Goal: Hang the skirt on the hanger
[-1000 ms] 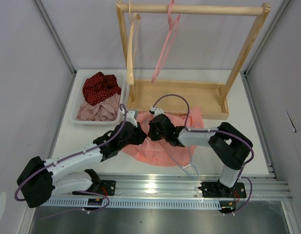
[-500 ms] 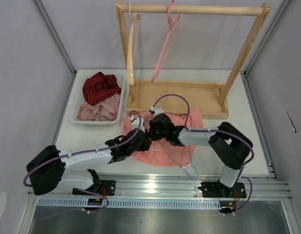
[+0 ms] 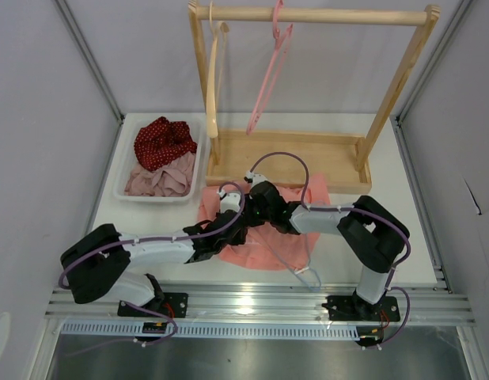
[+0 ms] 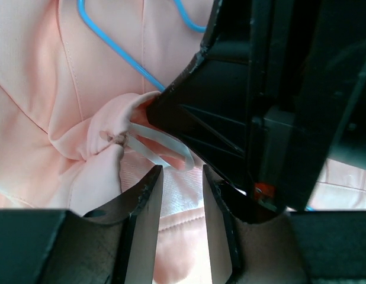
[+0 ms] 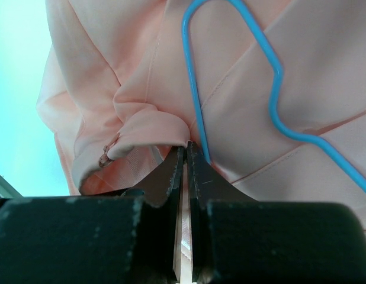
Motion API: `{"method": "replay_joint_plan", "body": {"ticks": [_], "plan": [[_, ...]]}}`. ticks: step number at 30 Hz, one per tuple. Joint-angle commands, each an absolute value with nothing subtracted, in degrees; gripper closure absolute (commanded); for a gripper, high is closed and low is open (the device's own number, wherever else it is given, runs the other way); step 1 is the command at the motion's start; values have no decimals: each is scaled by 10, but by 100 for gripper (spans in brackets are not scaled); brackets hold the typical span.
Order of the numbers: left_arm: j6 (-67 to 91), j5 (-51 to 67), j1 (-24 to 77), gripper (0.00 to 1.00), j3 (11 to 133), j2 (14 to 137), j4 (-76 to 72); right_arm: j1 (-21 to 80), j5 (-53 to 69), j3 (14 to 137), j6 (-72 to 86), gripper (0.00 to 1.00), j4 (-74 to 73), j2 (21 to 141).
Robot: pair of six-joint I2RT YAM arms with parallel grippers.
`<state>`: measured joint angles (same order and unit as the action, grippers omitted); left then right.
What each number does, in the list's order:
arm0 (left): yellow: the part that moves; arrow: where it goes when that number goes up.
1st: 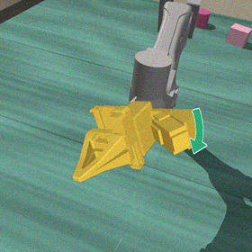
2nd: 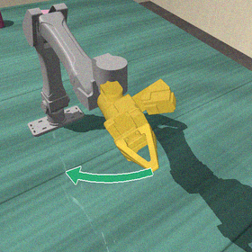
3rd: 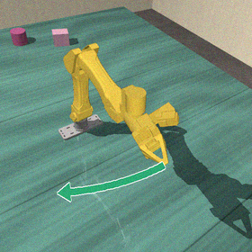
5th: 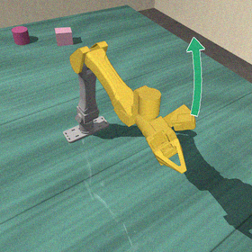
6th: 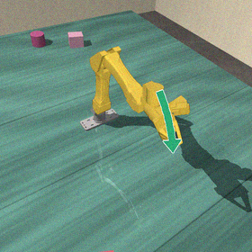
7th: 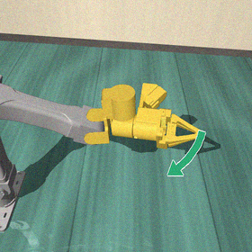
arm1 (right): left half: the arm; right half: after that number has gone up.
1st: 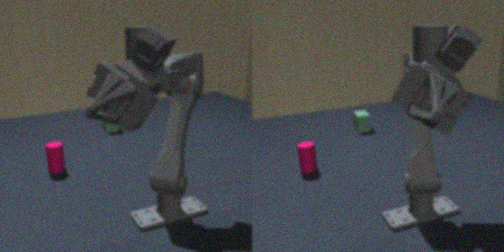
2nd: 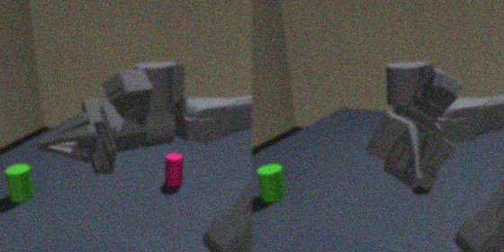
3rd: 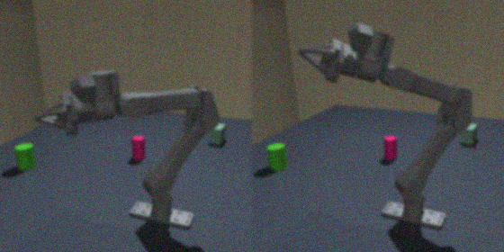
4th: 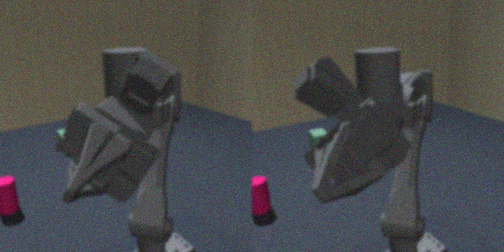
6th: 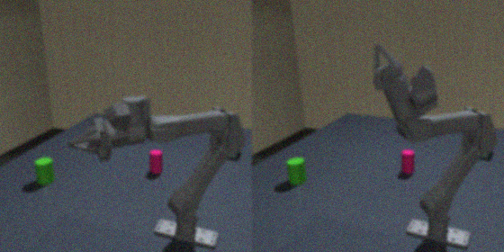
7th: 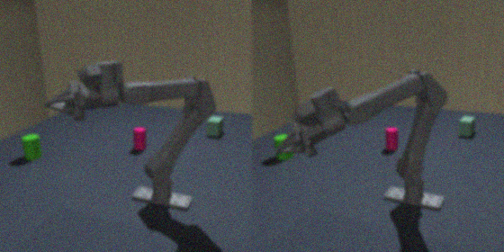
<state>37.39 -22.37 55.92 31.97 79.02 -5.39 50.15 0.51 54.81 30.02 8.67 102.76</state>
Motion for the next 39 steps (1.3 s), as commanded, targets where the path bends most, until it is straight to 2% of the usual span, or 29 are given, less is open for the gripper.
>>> {"method": "replay_joint_plan", "body": {"ticks": [1,13,18,24,27,28,39], "plan": [[356,-243,562,63,344,808,-98,503,26,569,307,100,98,1037],[355,-246,562,67,358,848,-127,497,38,566,311,100,97,1038],[357,-244,562,73,362,856,-127,495,40,564,311,100,97,1038],[355,-241,562,85,365,857,-126,493,41,563,311,100,97,1038],[352,-240,562,94,364,849,-117,492,42,562,312,100,98,1036],[352,-238,562,100,364,844,-115,492,42,562,311,100,98,1037],[345,-217,553,100,352,745,-54,490,39,562,313,100,101,1037]]}}
